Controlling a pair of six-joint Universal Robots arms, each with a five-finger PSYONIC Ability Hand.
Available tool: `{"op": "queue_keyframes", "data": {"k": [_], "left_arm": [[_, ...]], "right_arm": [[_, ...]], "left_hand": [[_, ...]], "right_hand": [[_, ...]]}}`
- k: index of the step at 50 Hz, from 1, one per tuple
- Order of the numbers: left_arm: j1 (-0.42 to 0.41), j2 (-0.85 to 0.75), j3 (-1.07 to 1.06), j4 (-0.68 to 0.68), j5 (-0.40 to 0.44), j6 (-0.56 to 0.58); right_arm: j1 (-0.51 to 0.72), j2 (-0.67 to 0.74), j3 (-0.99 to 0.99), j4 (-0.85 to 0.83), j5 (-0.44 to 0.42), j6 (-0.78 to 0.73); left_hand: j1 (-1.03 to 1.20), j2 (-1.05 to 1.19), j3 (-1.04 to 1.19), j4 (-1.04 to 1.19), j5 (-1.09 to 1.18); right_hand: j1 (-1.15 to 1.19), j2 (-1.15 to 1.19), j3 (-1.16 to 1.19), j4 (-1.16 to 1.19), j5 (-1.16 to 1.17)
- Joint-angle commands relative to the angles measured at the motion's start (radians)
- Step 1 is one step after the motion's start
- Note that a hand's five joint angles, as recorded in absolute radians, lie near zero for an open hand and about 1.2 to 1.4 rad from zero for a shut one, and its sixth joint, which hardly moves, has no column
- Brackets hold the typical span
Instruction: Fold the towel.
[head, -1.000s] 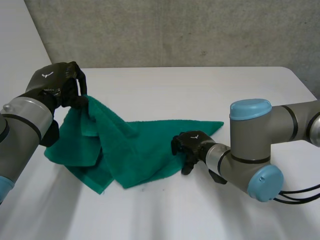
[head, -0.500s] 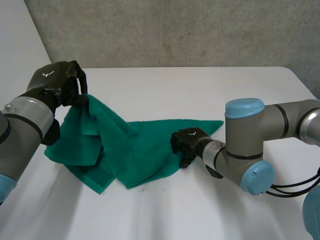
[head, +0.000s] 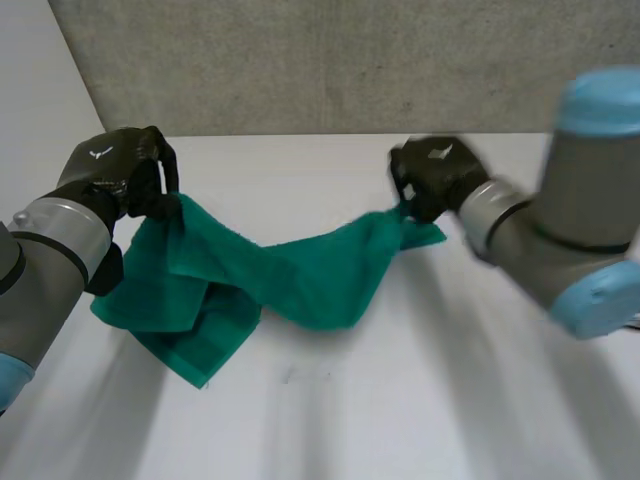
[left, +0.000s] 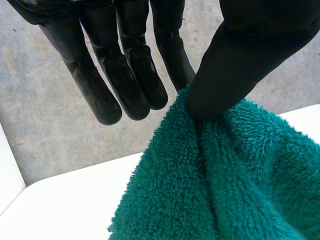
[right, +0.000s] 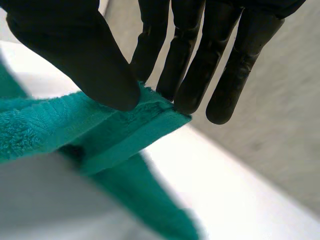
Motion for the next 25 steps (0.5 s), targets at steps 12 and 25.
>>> {"op": "queue_keyframes", "data": {"k": [12, 25], "left_arm": [[-0.027, -0.106, -0.036, -0.046, 0.095, 0.005], [-0.028, -0.333, 0.091, -0.037, 0.094, 0.028]], "right_arm": [[-0.132, -0.163, 0.075, 0.308, 0.078, -0.395], [-0.134, 0.133, 0.003, 0.183, 0.075, -0.346]], "left_hand": [[0.253, 0.199, 0.21, 0.201, 0.27], [0.253, 0.199, 0.21, 0.201, 0.27]], "right_hand": [[0.426, 0.215, 0.22, 0.208, 0.235], [0.426, 0.215, 0.22, 0.208, 0.235]]}}
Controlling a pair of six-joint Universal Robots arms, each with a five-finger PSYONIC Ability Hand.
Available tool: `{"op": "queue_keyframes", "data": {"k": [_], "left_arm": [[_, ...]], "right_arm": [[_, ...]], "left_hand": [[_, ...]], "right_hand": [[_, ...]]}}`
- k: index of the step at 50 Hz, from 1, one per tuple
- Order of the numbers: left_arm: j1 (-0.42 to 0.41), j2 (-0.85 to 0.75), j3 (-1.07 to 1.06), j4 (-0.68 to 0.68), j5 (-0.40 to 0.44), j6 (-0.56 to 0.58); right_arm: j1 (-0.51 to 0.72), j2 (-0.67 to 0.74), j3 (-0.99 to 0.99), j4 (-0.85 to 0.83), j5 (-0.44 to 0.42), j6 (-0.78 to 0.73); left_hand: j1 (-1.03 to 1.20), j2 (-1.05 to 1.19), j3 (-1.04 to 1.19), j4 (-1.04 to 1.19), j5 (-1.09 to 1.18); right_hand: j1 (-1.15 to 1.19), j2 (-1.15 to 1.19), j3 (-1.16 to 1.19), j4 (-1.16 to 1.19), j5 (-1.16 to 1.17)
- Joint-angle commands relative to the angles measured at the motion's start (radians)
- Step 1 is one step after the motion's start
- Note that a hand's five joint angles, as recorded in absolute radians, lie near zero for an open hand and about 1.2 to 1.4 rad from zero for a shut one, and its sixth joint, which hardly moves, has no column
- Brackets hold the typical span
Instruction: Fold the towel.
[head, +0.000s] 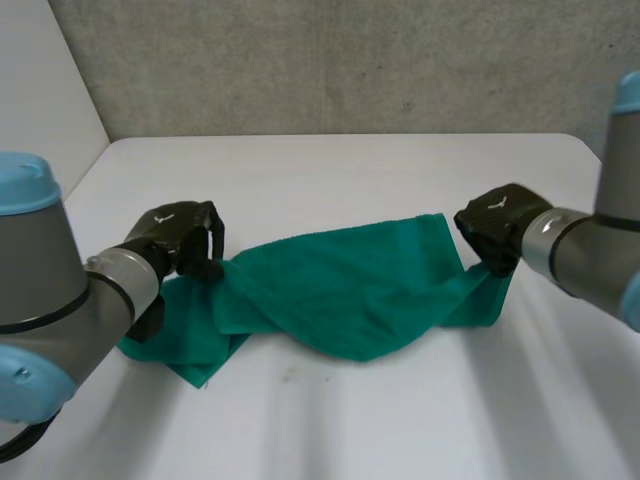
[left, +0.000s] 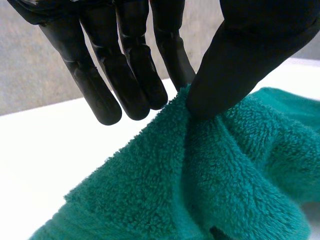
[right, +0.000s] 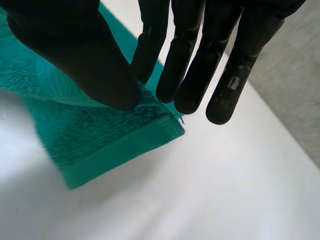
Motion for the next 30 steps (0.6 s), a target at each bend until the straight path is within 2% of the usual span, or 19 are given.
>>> {"op": "queue_keyframes", "data": {"k": [1, 3, 4, 6, 8, 11, 13, 15, 18, 19, 21, 22, 28, 30], "left_arm": [[-0.001, -0.184, 0.133, 0.01, -0.008, 0.035], [-0.001, -0.208, 0.156, 0.01, -0.009, 0.043], [-0.001, -0.275, 0.237, 0.007, -0.017, 0.081], [-0.001, -0.309, 0.302, 0.007, -0.026, 0.109], [-0.001, -0.329, 0.406, 0.011, -0.044, 0.15], [-0.001, -0.321, 0.48, 0.016, -0.058, 0.169], [-0.006, -0.248, 0.608, 0.074, -0.065, 0.169], [-0.006, -0.177, 0.648, 0.125, -0.063, 0.158], [-0.006, -0.108, 0.666, 0.186, -0.061, 0.135], [0.011, 0.013, 0.664, 0.287, -0.063, 0.079], [0.009, 0.059, 0.647, 0.297, -0.055, 0.058], [0.008, 0.074, 0.633, 0.289, -0.049, 0.052], [0.006, 0.104, 0.52, 0.174, 0.047, 0.044], [0.009, 0.104, 0.412, 0.063, 0.086, 0.041]], "right_arm": [[0.0, 0.17, -0.051, -0.139, 0.0, 0.046], [0.0, 0.188, -0.076, -0.148, -0.003, 0.05], [0.0, 0.21, -0.115, -0.153, -0.006, 0.055], [0.0, 0.222, -0.14, -0.156, -0.006, 0.055], [0.012, 0.253, -0.266, -0.187, -0.003, 0.067], [0.026, 0.251, -0.408, -0.28, 0.009, 0.11], [0.032, 0.232, -0.468, -0.338, 0.02, 0.139], [0.025, 0.137, -0.522, -0.438, 0.043, 0.206], [0.023, 0.093, -0.525, -0.472, 0.051, 0.238], [0.02, -0.077, -0.475, -0.56, 0.055, 0.351], [0.018, -0.109, -0.453, -0.563, 0.049, 0.37], [0.005, -0.174, -0.379, -0.546, 0.02, 0.382], [-0.04, -0.209, -0.243, -0.463, -0.049, 0.37], [-0.054, -0.236, -0.162, -0.373, -0.083, 0.33]], "left_hand": [[0.253, 0.199, 0.21, 0.201, 0.27], [0.253, 0.199, 0.21, 0.201, 0.27], [0.253, 0.199, 0.21, 0.201, 0.27], [0.253, 0.199, 0.21, 0.201, 0.27], [0.253, 0.199, 0.21, 0.201, 0.27], [0.253, 0.199, 0.21, 0.201, 0.27], [0.253, 0.199, 0.21, 0.201, 0.27], [0.253, 0.199, 0.21, 0.201, 0.27], [0.253, 0.199, 0.21, 0.201, 0.27], [0.253, 0.199, 0.21, 0.201, 0.27], [0.253, 0.199, 0.21, 0.201, 0.27], [0.253, 0.199, 0.21, 0.201, 0.27], [0.253, 0.199, 0.21, 0.201, 0.27], [0.253, 0.199, 0.21, 0.201, 0.27]], "right_hand": [[0.426, 0.215, 0.22, 0.208, 0.231], [0.426, 0.215, 0.22, 0.208, 0.231], [0.426, 0.215, 0.22, 0.208, 0.231], [0.426, 0.215, 0.22, 0.208, 0.231], [0.426, 0.215, 0.22, 0.208, 0.231], [0.426, 0.215, 0.22, 0.208, 0.231], [0.426, 0.215, 0.22, 0.208, 0.231], [0.426, 0.215, 0.22, 0.208, 0.231], [0.426, 0.215, 0.22, 0.208, 0.231], [0.426, 0.215, 0.22, 0.208, 0.231], [0.426, 0.215, 0.22, 0.208, 0.231], [0.426, 0.215, 0.22, 0.208, 0.231], [0.426, 0.215, 0.22, 0.208, 0.231], [0.426, 0.215, 0.22, 0.208, 0.231]]}}
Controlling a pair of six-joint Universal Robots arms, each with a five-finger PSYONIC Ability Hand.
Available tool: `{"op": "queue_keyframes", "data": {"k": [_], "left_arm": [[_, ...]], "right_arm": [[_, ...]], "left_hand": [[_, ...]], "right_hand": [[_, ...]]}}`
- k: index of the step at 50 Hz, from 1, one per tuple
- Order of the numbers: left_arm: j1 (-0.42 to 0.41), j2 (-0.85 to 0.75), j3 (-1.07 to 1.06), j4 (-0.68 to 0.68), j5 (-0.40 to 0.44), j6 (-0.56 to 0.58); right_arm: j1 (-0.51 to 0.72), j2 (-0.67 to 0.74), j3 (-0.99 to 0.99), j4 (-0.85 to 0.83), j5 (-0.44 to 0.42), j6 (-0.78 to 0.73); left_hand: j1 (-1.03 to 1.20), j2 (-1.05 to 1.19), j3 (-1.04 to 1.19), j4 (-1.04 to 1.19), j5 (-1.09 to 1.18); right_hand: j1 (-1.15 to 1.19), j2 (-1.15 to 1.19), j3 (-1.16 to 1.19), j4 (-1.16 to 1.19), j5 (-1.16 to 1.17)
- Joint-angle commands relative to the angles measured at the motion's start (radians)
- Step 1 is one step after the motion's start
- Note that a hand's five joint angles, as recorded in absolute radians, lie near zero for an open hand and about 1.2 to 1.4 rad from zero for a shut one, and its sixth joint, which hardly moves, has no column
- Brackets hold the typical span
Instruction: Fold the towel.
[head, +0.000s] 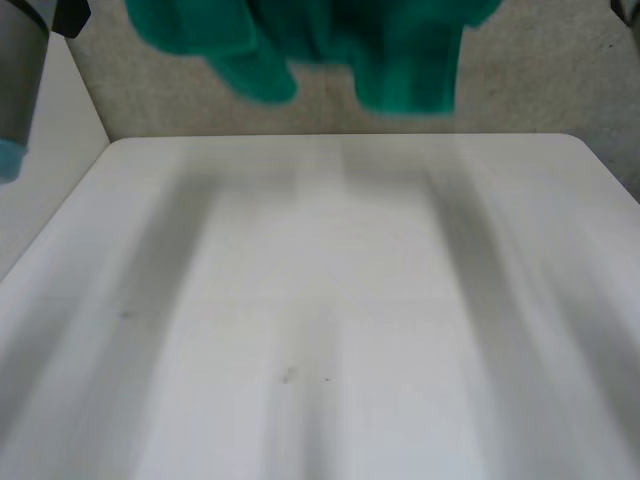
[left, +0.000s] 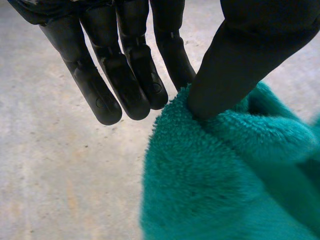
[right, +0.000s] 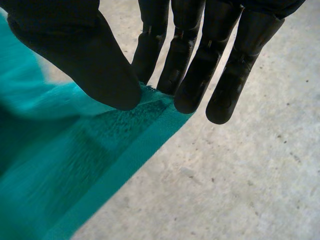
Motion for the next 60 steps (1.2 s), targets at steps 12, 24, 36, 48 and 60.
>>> {"op": "queue_keyframes", "data": {"k": [12, 24, 36, 48, 60], "left_arm": [[0.042, -0.087, -0.467, -0.223, 0.099, 0.002], [0.045, -0.321, -0.443, -0.119, 0.1, 0.157], [-0.007, -0.2, -0.527, -0.099, 0.074, 0.157], [0.005, 0.038, -0.878, -0.022, -0.182, 0.155], [0.115, -0.057, -0.94, -0.027, -0.232, 0.126]], "right_arm": [[-0.06, -0.086, 0.584, 0.28, -0.108, -0.207], [-0.084, 0.012, 0.711, 0.169, -0.102, -0.199], [-0.106, 0.018, 0.771, 0.017, -0.094, -0.159], [-0.17, 0.051, 0.779, 0.0, -0.092, -0.167], [-0.178, 0.054, 0.782, -0.001, -0.092, -0.173]], "left_hand": [[0.253, 0.196, 0.206, 0.2, 0.27], [0.253, 0.196, 0.206, 0.2, 0.27], [-0.842, -0.898, -0.888, -0.894, -0.824], [-0.916, -0.972, -0.962, -0.968, -0.898], [-0.907, -0.963, -0.953, -0.959, -0.889]], "right_hand": [[0.424, 0.209, 0.216, 0.208, 0.229], [0.424, 0.209, 0.216, 0.208, 0.229], [0.424, 0.209, 0.216, 0.208, 0.229], [0.424, 0.209, 0.216, 0.208, 0.229], [0.424, 0.209, 0.216, 0.208, 0.229]]}}
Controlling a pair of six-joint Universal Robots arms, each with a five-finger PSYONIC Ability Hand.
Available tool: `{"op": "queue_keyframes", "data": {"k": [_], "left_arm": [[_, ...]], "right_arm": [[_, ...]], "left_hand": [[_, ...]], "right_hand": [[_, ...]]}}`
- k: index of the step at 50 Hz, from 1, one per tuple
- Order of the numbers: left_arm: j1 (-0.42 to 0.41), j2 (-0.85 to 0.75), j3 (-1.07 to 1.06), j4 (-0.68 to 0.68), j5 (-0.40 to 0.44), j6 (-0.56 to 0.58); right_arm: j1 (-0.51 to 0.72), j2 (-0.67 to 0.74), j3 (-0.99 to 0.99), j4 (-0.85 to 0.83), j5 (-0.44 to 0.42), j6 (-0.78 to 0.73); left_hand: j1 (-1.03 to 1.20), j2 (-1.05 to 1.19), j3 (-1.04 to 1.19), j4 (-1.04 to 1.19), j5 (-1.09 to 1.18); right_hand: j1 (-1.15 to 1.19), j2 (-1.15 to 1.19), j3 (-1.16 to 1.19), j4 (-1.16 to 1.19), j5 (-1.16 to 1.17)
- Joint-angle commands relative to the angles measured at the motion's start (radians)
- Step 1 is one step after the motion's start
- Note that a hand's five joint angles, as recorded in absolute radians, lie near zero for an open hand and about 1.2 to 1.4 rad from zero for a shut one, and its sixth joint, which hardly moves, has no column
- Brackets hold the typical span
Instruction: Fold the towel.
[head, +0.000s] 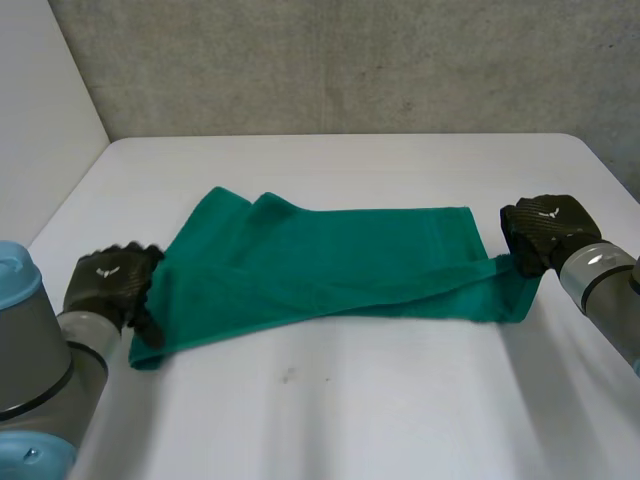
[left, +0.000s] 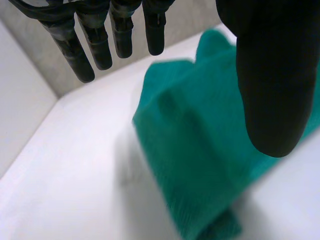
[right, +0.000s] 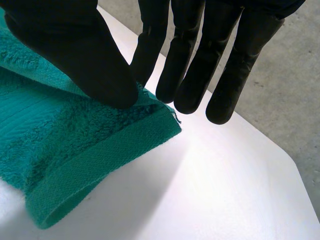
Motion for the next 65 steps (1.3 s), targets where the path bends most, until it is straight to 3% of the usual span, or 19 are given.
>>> {"op": "queue_keyframes", "data": {"k": [1, 5, 9, 14, 17, 25, 31, 32, 33, 37, 40, 43, 45, 53, 59, 65], "left_arm": [[0.06, -0.088, 0.012, -0.009, -0.001, -0.023], [0.101, -0.141, 0.043, -0.009, 0.003, -0.031], [0.12, -0.189, 0.073, -0.009, 0.026, -0.033], [0.138, -0.226, 0.089, -0.008, 0.12, -0.053], [0.141, -0.218, 0.089, -0.006, 0.189, -0.088], [0.14, -0.125, 0.102, -0.014, 0.184, -0.086], [0.137, 0.264, 0.145, -0.1, 0.192, -0.041], [0.133, 0.304, 0.155, -0.115, 0.194, -0.019], [0.133, 0.305, 0.155, -0.115, 0.194, -0.019], [0.133, 0.436, 0.197, -0.211, 0.226, 0.155], [0.123, 0.441, 0.205, -0.267, 0.255, 0.268], [0.109, 0.427, 0.201, -0.305, 0.263, 0.338], [0.109, 0.328, 0.19, -0.34, 0.26, 0.415], [0.106, 0.102, 0.21, -0.341, 0.232, 0.45], [0.092, -0.181, 0.364, -0.344, 0.146, 0.544], [0.038, -0.307, 0.579, -0.344, 0.099, 0.628]], "right_arm": [[0.001, 0.0, 0.001, 0.0, 0.0, -0.002], [0.001, 0.0, 0.003, -0.001, 0.0, -0.002], [0.001, 0.0, 0.001, -0.001, 0.0, -0.002], [0.001, 0.002, 0.003, -0.001, 0.0, -0.002], [0.001, -0.001, 0.0, 0.0, 0.002, -0.002], [-0.022, -0.068, -0.055, 0.044, 0.008, -0.05], [-0.032, -0.172, -0.092, 0.192, 0.008, -0.192], [-0.059, -0.263, -0.132, 0.315, 0.011, -0.329], [-0.065, -0.286, -0.14, 0.344, 0.017, -0.365], [-0.079, -0.362, -0.174, 0.428, 0.044, -0.465], [-0.075, -0.403, -0.189, 0.485, 0.074, -0.517], [-0.07, -0.396, -0.165, 0.522, 0.084, -0.551], [-0.064, -0.361, -0.132, 0.528, 0.084, -0.565], [0.011, -0.132, -0.082, 0.522, 0.112, -0.614], [0.054, 0.06, -0.172, 0.509, 0.207, -0.62], [0.065, 0.19, -0.365, 0.497, 0.256, -0.608]], "left_hand": [[-0.025, -0.001, -0.013, -0.006, 0.002], [0.002, 0.026, 0.014, 0.02, 0.028], [0.169, 0.193, 0.181, 0.187, 0.195], [0.547, 0.571, 0.559, 0.565, 0.573], [1.129, 1.153, 1.141, 1.148, 1.156], [1.132, 1.156, 1.144, 1.15, 1.158], [1.132, 1.156, 1.144, 1.15, 1.158], [1.132, 1.156, 1.144, 1.15, 1.158], [1.132, 1.156, 1.144, 1.15, 1.158], [1.132, 1.156, 1.144, 1.15, 1.158], [1.132, 1.156, 1.144, 1.15, 1.158], [1.132, 1.156, 1.144, 1.15, 1.158], [1.132, 1.156, 1.144, 1.15, 1.158], [1.132, 1.156, 1.144, 1.15, 1.158], [1.132, 1.156, 1.144, 1.15, 1.158], [1.132, 1.156, 1.144, 1.15, 1.158]], "right_hand": [[0.424, 0.209, 0.216, 0.208, 0.228], [0.424, 0.209, 0.216, 0.208, 0.228], [0.424, 0.209, 0.216, 0.208, 0.228], [0.424, 0.209, 0.216, 0.208, 0.228], [0.424, 0.209, 0.216, 0.208, 0.228], [0.424, 0.209, 0.216, 0.208, 0.228], [0.424, 0.209, 0.216, 0.208, 0.228], [0.424, 0.209, 0.216, 0.208, 0.228], [0.424, 0.209, 0.216, 0.208, 0.228], [0.424, 0.209, 0.216, 0.208, 0.228], [0.424, 0.209, 0.216, 0.208, 0.228], [0.424, 0.209, 0.216, 0.208, 0.228], [0.424, 0.209, 0.216, 0.208, 0.228], [0.424, 0.209, 0.216, 0.208, 0.228], [0.424, 0.209, 0.216, 0.208, 0.228], [0.424, 0.209, 0.216, 0.208, 0.228]]}}
